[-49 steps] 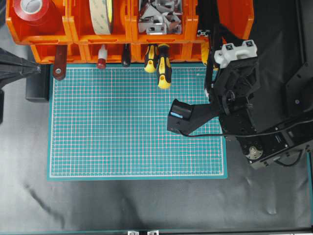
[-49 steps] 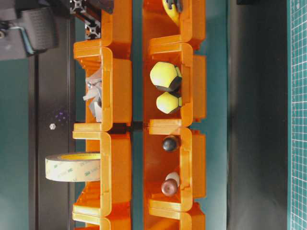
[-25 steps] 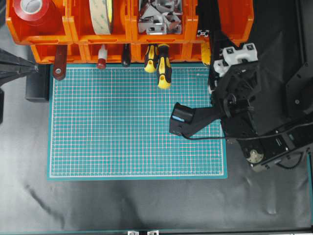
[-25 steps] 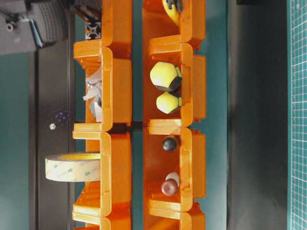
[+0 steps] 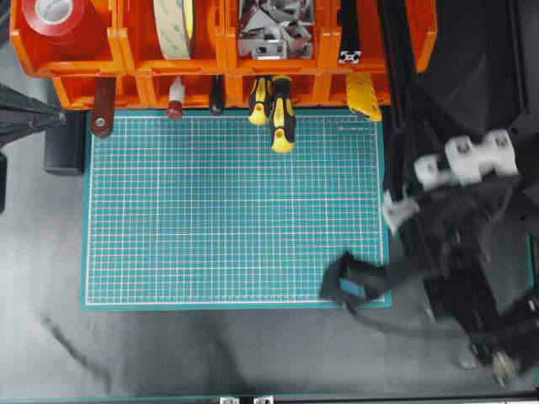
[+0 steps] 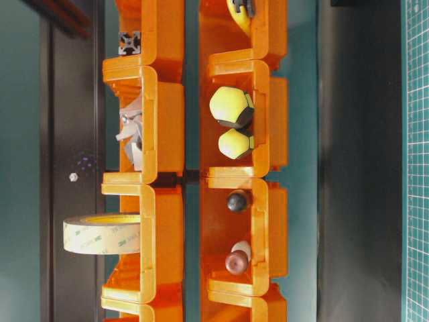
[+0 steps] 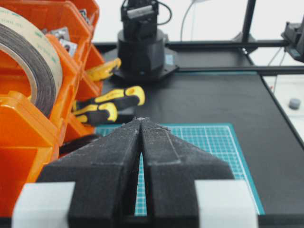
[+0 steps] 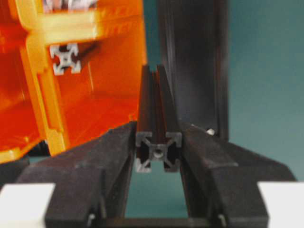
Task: Pick frame from container rack with right arm.
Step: 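Pull the black extrusion bar out of the rack with the right gripper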
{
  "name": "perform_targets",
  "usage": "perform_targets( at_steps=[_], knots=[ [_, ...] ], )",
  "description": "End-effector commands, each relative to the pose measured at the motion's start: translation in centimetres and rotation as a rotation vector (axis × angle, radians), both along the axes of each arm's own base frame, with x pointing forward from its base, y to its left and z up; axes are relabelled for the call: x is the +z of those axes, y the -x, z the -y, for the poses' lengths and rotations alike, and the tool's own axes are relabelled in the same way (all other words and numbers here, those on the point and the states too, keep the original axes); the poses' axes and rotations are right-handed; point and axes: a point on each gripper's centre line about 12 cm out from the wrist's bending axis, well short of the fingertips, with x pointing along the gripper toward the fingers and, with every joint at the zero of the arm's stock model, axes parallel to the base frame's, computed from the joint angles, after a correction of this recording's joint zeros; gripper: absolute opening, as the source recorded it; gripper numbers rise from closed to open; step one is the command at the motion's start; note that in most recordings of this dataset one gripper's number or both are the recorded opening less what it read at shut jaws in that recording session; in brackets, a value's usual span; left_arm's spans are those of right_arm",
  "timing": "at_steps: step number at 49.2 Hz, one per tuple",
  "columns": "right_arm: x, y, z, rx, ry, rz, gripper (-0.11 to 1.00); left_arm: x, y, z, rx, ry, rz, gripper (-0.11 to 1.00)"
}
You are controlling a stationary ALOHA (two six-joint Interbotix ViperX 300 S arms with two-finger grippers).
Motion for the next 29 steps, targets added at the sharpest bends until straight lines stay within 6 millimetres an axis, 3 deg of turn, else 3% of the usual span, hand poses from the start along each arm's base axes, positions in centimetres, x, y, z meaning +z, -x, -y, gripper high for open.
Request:
perform_targets(
  at_steps=[1,16,29],
  knots=[
    [1.3,0.2,-2.2,0.055,-0.009,0.047,0.25,1.5,-0.1,0.1,-0.003,-0.003,0.038,0.0],
    [0.8,-0.5,-10.1,0.294,-0.074,0.039,0.25,2.4,0.6,0.1,-0.003,-0.005,0.078,0.0],
    [-4.2,-2.2,-13.5,0.415,-0.207,-0.101,0.25,2.7,1.0,-0.1,0.003,-0.002,0.089,0.0]
  ],
)
